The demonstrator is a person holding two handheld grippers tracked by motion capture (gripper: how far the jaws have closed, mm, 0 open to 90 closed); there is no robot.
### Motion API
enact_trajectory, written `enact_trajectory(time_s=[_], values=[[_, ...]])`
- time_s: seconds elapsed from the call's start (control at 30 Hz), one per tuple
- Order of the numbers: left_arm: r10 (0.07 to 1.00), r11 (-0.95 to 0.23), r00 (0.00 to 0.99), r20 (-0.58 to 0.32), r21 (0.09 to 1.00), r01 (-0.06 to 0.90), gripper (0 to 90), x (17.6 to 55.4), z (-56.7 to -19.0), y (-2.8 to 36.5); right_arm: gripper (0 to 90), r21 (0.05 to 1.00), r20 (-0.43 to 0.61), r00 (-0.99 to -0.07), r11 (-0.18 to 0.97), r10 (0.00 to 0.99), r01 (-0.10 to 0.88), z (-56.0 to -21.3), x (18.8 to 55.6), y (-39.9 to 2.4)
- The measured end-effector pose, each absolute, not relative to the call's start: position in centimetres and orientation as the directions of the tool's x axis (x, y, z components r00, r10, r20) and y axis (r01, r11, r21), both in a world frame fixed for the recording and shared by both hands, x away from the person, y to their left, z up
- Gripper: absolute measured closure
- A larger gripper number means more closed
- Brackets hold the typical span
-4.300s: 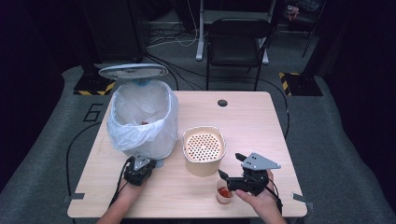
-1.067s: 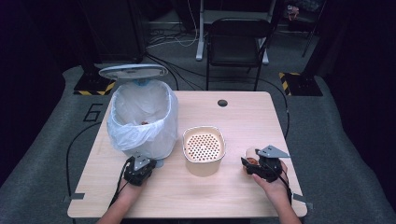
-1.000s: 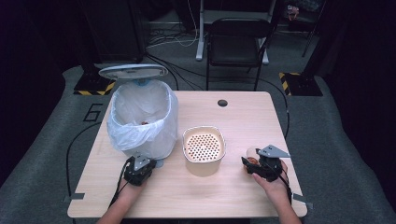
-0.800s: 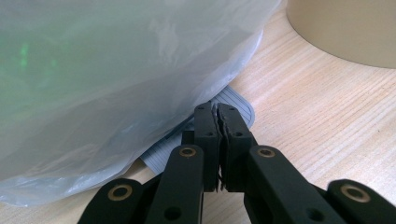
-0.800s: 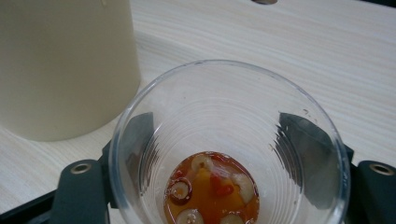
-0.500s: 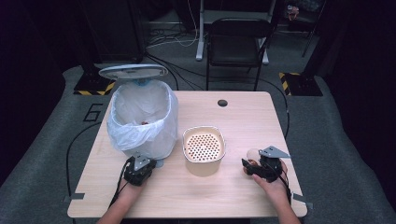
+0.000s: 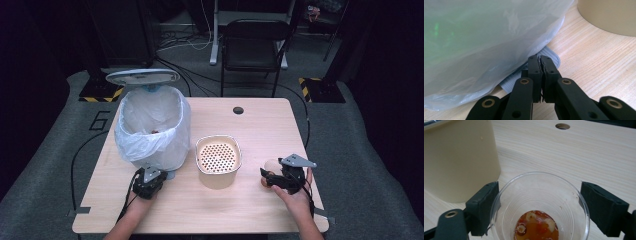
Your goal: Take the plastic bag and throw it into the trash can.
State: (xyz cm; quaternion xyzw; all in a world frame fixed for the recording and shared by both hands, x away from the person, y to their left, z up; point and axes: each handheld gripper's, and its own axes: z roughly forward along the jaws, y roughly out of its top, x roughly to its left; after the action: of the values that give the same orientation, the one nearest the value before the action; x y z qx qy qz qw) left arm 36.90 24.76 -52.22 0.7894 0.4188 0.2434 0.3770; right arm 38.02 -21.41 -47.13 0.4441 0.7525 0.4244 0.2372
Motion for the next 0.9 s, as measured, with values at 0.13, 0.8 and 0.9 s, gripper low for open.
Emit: enact_trajectory(time_s=[0.13,0.8,0.9], values=[[0.844,-0.367,0.532,0.070,0.799,0.477,86.9,36.9,-52.2,24.8,20.4,0.854,-0.013,-0.499,0.269,0.867,0.445,-46.5,37.7,-21.2],[0.843,-0.368,0.532,0.072,0.799,0.476,86.9,36.9,-52.2,24.8,36.8,0.895,-0.050,-0.543,0.279,0.839,0.348,-41.8,36.9,-20.2],[0.843,-0.370,0.532,0.074,0.799,0.475,86.9,36.9,-52.2,24.8,39.0,0.899,-0.036,-0.560,0.272,0.828,0.343,-41.2,36.9,-19.7]])
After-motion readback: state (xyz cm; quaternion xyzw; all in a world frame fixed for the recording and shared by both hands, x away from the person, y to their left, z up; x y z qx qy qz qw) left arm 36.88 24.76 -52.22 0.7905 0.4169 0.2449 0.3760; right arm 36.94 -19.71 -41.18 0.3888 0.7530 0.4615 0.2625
